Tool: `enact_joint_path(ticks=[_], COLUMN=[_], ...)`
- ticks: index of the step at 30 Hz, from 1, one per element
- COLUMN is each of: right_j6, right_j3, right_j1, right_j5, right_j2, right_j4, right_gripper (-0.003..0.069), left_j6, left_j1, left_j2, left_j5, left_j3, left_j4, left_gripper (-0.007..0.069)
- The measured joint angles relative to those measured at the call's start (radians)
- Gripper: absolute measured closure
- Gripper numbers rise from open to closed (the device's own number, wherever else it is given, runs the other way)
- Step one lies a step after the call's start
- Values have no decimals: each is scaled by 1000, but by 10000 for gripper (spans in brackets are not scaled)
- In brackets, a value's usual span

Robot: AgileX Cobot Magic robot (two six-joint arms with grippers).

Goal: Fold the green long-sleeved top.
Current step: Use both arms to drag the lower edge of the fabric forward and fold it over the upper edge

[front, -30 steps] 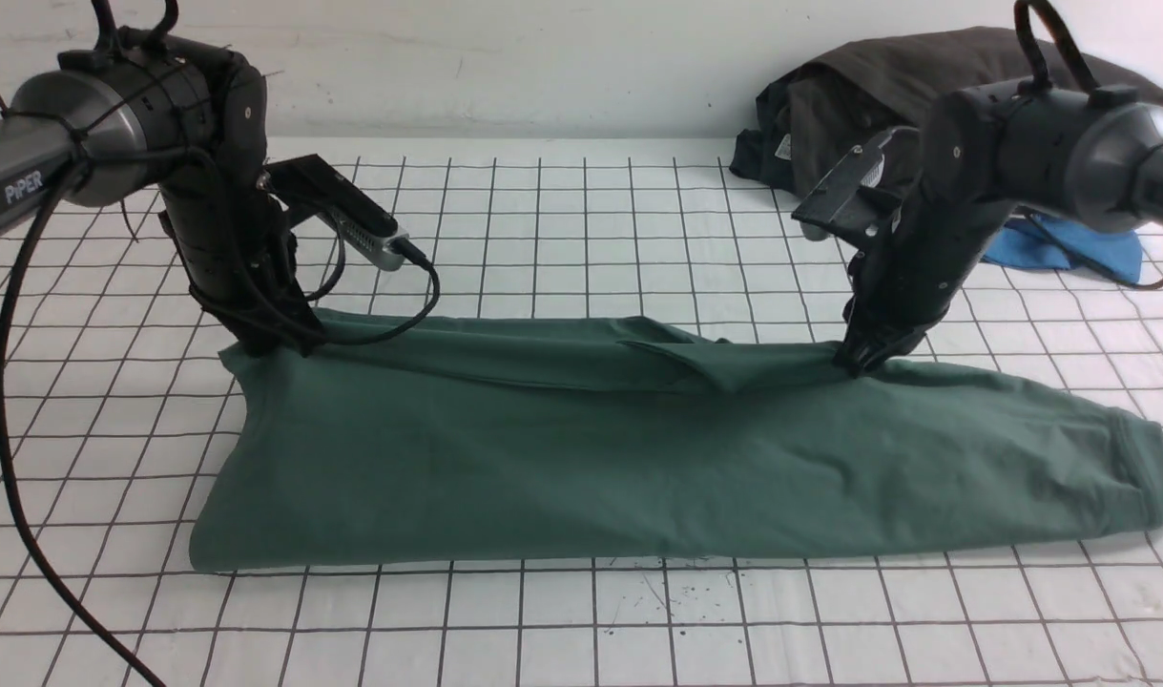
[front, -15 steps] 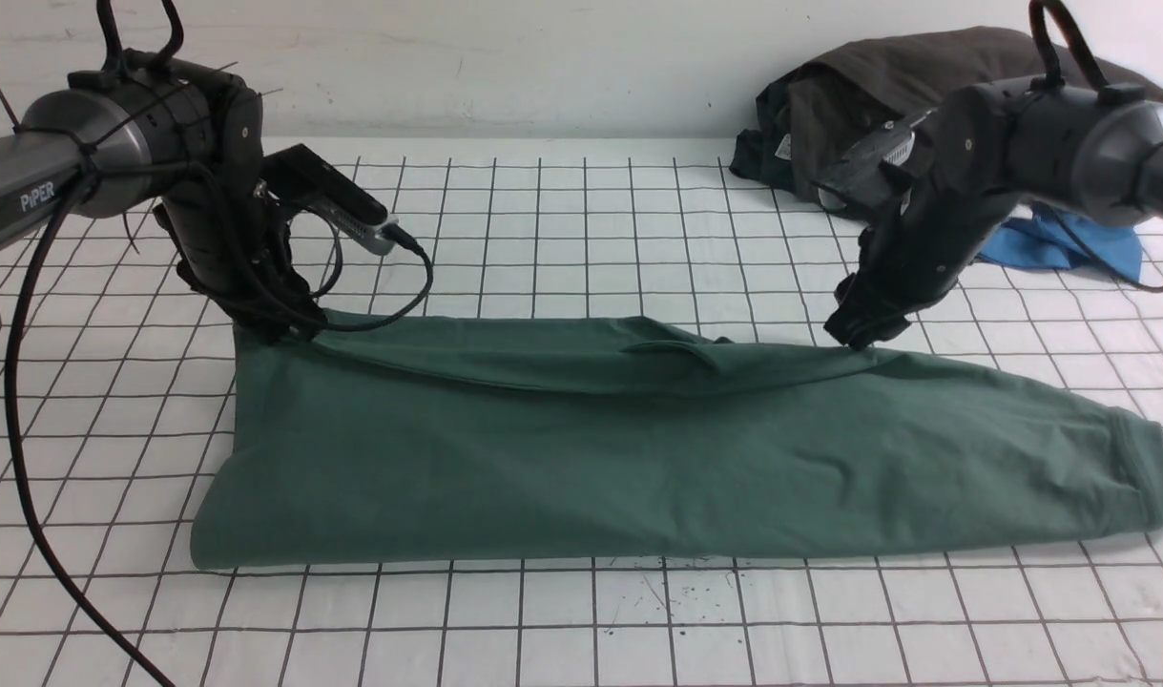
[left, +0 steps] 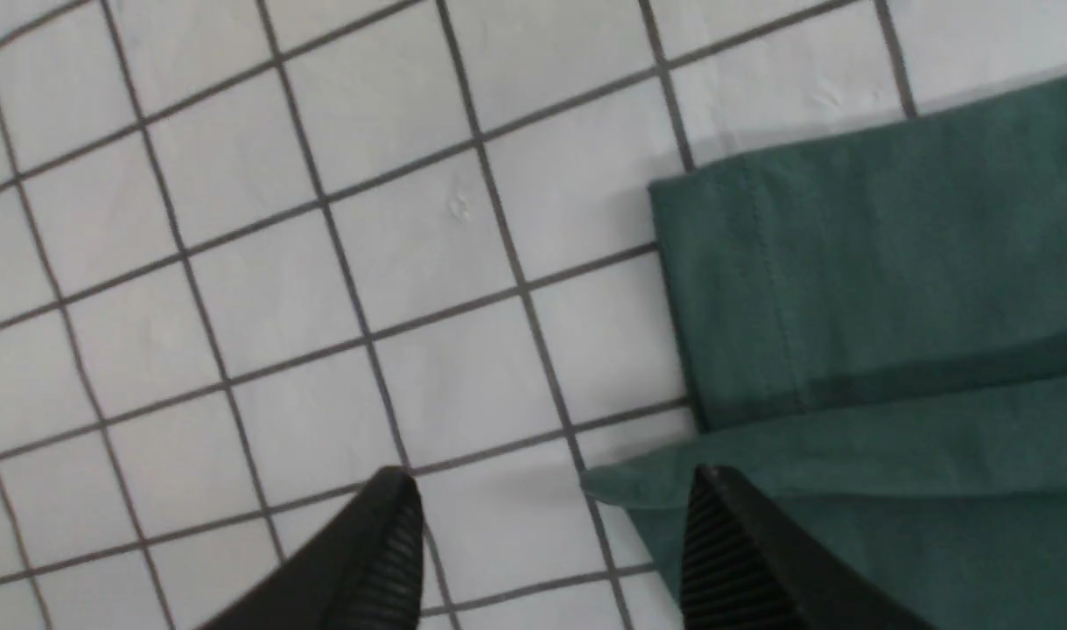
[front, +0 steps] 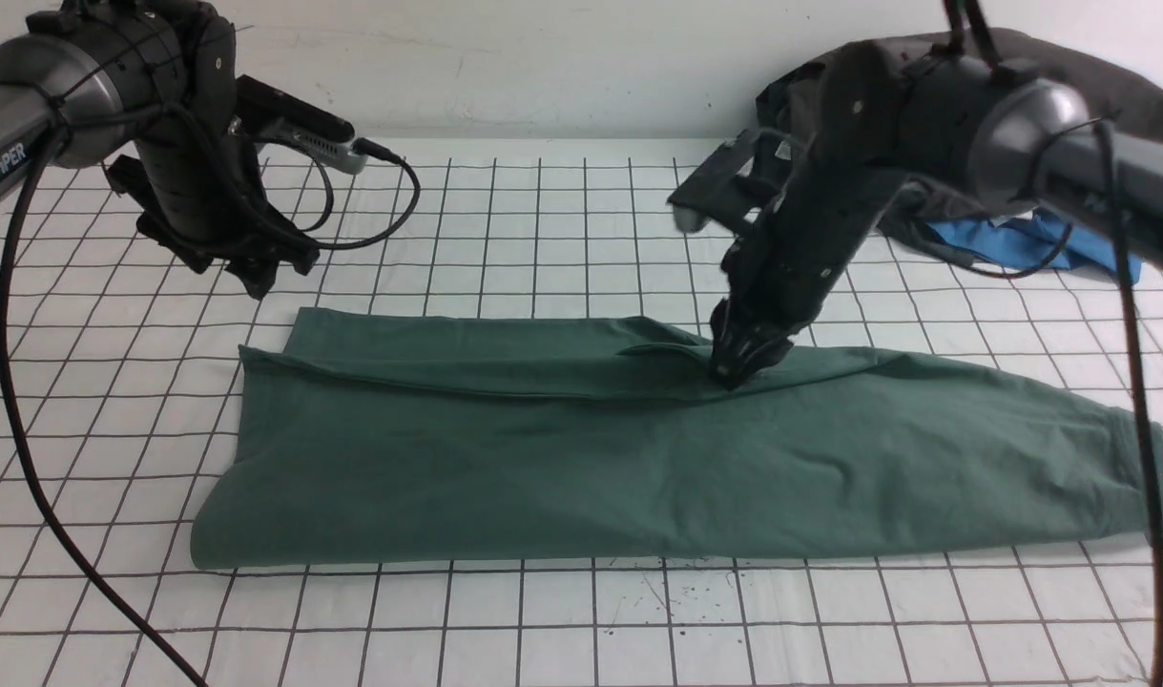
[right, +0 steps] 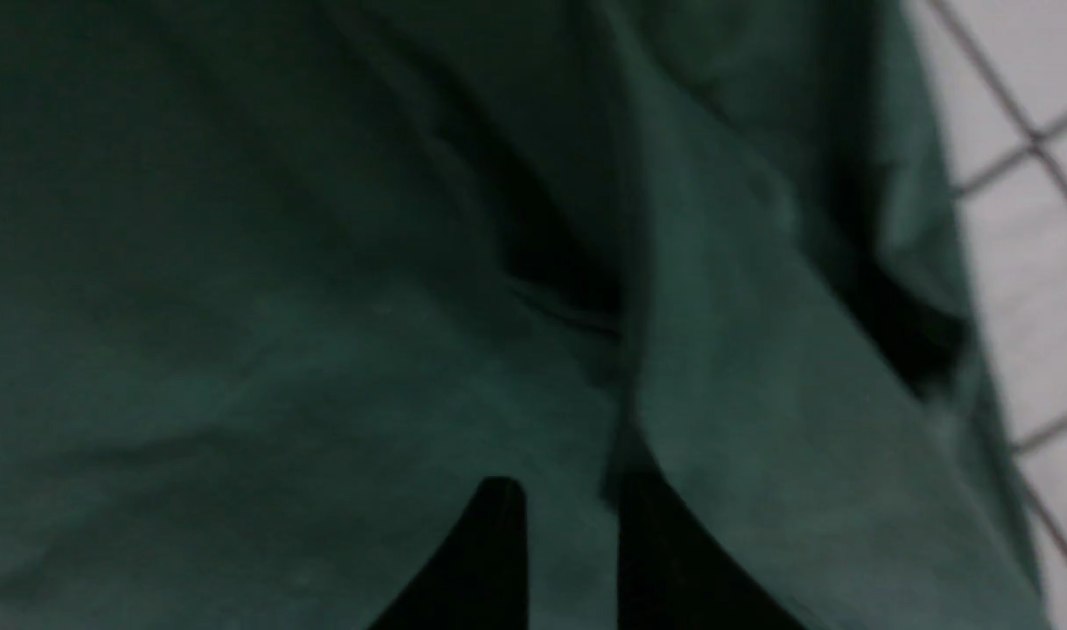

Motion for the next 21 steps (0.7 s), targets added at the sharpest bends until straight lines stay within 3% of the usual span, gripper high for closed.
enact_joint_path(ticks=[4,10,18,21], right_j6=[-1,137,426,478], right_j3=[10,7,1,1], right_j1=[32,34,20,9], right_j5=[-1,-106,-336,-395], right_j2=[54,73,84,85], right_j4=[-8,-84,-171,-184], right_gripper=[643,670,670,670], left_j6=[57,131,150,154], left_j1=[0,0,0,0], left_j2=[0,0,0,0], left_j5=[26,34,35,38], left_j3=[-3,-3,-4,-4], left_j4=[-60,-118,-136,-143], left_gripper=[403,598,632,632])
